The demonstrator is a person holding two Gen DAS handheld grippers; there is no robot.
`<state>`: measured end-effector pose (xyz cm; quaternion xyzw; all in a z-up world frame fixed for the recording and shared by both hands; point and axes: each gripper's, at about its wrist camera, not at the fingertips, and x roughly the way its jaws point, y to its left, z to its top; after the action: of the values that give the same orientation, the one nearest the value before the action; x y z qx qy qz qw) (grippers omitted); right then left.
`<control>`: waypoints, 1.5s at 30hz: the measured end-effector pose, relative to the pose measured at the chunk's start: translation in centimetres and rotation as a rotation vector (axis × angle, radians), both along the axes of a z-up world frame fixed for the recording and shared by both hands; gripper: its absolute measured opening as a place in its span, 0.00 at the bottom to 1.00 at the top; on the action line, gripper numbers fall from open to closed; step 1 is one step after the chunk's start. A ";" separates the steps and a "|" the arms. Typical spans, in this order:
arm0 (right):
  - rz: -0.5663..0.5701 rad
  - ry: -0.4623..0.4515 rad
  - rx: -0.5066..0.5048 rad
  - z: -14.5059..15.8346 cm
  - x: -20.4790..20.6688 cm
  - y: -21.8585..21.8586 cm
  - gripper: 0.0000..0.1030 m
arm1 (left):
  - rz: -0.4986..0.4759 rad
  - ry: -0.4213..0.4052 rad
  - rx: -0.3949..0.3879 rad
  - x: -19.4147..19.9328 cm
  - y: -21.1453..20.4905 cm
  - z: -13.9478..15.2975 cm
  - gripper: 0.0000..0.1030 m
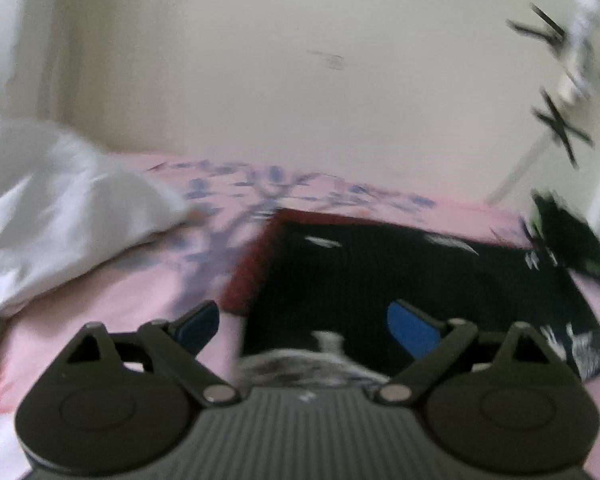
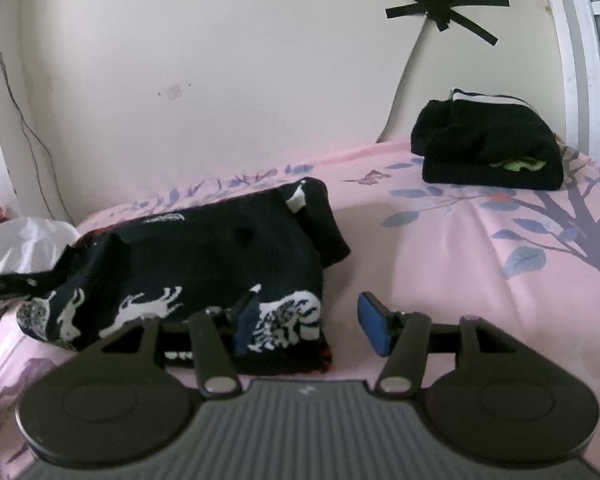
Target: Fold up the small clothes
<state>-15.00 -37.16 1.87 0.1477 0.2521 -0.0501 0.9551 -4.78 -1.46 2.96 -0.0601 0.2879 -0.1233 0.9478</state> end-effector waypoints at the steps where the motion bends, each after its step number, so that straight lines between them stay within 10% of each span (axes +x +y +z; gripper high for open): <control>1: 0.005 0.002 0.001 0.0 0.1 0.1 0.51 | 0.025 0.027 -0.028 0.3 1.2 0.1 0.90; 6: 0.053 0.030 0.004 -0.2 0.7 0.6 0.51 | 0.018 0.204 -0.183 2.2 4.6 -1.1 0.44; 11: 0.048 0.052 -0.026 -0.5 0.9 1.2 0.25 | -0.039 0.185 -0.123 2.0 2.4 -1.5 0.12; 15: 0.021 0.048 -0.001 -0.6 0.3 0.6 0.09 | -0.030 0.167 -0.044 0.2 2.2 -1.1 0.07; 24: 0.029 0.071 0.036 -0.8 0.4 -0.4 0.10 | -0.011 0.202 0.002 -0.4 2.6 -0.4 0.19; 28: 0.011 0.039 0.204 -0.1 -0.7 -3.3 0.44 | 0.016 0.098 -0.014 -0.9 3.0 2.3 0.19; 33: 0.035 0.058 0.443 -0.3 0.8 -6.2 0.47 | -0.131 0.046 -0.067 0.6 -0.8 4.6 0.18; 36: 0.035 0.068 0.443 -0.5 1.4 -5.6 0.37 | -0.235 0.048 -0.056 1.5 -4.7 4.3 0.18; 38: 0.042 0.088 0.393 -0.4 1.5 -4.7 0.07 | -0.270 0.062 -0.024 2.1 -6.9 3.6 0.18; 45: 0.018 0.130 0.388 -0.1 -2.4 -5.1 0.02 | -0.346 0.114 0.002 2.4 -9.0 2.1 0.18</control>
<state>-17.43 -42.29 1.78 0.3231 0.3195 -0.0017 0.8908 -2.37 -10.48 5.09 -0.0155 0.3474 -0.2806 0.8946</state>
